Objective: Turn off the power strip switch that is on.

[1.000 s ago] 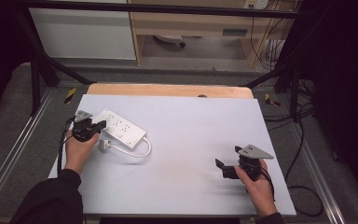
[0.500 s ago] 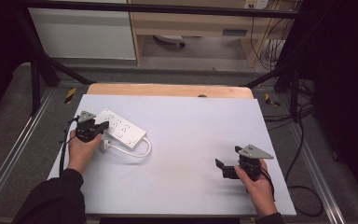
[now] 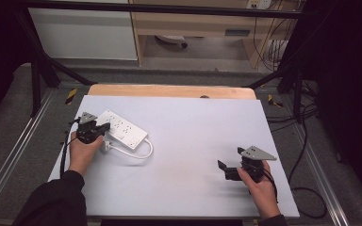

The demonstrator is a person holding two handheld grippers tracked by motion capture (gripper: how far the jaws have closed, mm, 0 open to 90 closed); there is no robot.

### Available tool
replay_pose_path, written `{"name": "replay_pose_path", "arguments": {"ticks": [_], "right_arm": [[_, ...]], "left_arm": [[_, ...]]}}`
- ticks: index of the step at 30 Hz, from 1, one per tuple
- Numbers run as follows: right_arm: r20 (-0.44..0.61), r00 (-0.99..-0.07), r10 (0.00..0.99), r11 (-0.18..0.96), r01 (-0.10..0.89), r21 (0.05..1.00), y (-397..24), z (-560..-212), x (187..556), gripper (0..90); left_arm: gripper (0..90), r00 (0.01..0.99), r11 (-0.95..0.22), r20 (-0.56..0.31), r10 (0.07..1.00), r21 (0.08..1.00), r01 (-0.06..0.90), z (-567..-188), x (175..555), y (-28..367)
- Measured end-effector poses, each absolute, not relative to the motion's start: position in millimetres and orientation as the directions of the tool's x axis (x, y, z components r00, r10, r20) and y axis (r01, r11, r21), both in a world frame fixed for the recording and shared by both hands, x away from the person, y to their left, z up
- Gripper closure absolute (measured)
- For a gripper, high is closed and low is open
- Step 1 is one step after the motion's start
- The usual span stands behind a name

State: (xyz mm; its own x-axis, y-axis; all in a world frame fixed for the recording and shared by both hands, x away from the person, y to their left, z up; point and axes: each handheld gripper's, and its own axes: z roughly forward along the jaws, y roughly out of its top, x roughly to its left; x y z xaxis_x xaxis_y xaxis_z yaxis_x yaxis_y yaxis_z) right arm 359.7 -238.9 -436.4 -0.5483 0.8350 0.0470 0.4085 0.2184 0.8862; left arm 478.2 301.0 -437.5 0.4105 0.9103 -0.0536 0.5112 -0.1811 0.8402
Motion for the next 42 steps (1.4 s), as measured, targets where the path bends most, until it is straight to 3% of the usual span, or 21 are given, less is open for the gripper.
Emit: {"name": "replay_pose_path", "arguments": {"ticks": [42], "right_arm": [[0.043,-0.557,0.83,0.226,0.405,0.886,-237.7,-436.6,359.9,4.1]], "left_arm": [[90.0,0.411,-0.203,-0.025,0.911,0.842,0.5,-442.2,477.2,302.4]]}}
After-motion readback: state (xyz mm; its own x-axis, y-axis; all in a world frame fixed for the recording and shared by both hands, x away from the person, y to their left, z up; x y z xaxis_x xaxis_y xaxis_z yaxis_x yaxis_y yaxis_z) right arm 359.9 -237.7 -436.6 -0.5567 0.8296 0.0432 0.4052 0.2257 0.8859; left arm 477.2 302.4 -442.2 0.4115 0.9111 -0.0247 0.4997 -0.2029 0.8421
